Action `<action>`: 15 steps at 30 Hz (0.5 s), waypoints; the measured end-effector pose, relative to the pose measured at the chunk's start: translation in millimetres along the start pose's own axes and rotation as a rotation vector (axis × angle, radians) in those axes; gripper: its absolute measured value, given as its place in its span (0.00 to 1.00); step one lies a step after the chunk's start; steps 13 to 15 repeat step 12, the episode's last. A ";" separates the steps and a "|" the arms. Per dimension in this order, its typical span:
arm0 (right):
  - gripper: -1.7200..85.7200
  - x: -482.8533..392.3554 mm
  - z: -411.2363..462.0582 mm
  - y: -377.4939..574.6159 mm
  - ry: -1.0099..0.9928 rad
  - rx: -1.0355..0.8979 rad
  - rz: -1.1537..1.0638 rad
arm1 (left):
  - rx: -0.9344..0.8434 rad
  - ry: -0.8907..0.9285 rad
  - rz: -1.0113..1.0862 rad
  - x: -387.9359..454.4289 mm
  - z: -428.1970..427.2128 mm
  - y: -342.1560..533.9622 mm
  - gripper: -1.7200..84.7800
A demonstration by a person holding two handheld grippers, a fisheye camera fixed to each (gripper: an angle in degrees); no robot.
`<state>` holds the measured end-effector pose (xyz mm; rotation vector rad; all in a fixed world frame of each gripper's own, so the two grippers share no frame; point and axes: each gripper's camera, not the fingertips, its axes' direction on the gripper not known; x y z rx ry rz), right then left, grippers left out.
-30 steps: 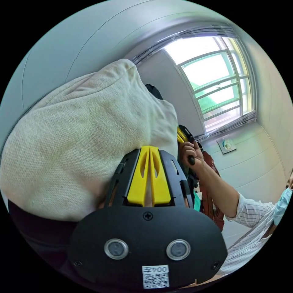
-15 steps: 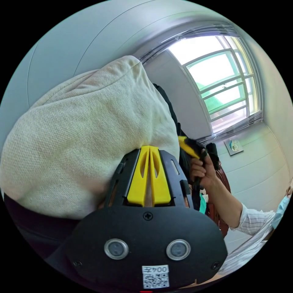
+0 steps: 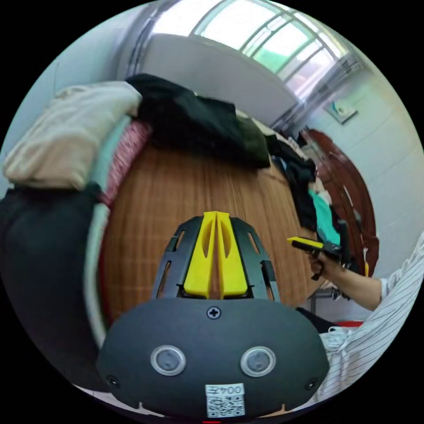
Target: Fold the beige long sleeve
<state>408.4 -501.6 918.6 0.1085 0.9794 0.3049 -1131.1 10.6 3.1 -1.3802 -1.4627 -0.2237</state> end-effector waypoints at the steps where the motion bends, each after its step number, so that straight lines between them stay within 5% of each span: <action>1: 0.01 30.0 -1.2 42.3 0.083 -0.040 0.046 | -0.050 -0.010 0.015 11.2 42.3 67.1 0.03; 8: 0.01 129.9 -11.2 204.6 0.359 -0.075 0.063 | -0.257 -0.145 0.132 -19.7 254.7 351.3 0.03; 15: 0.01 151.1 -6.3 242.4 0.260 -0.034 0.073 | -0.234 -0.225 0.127 -102.9 298.2 422.7 0.02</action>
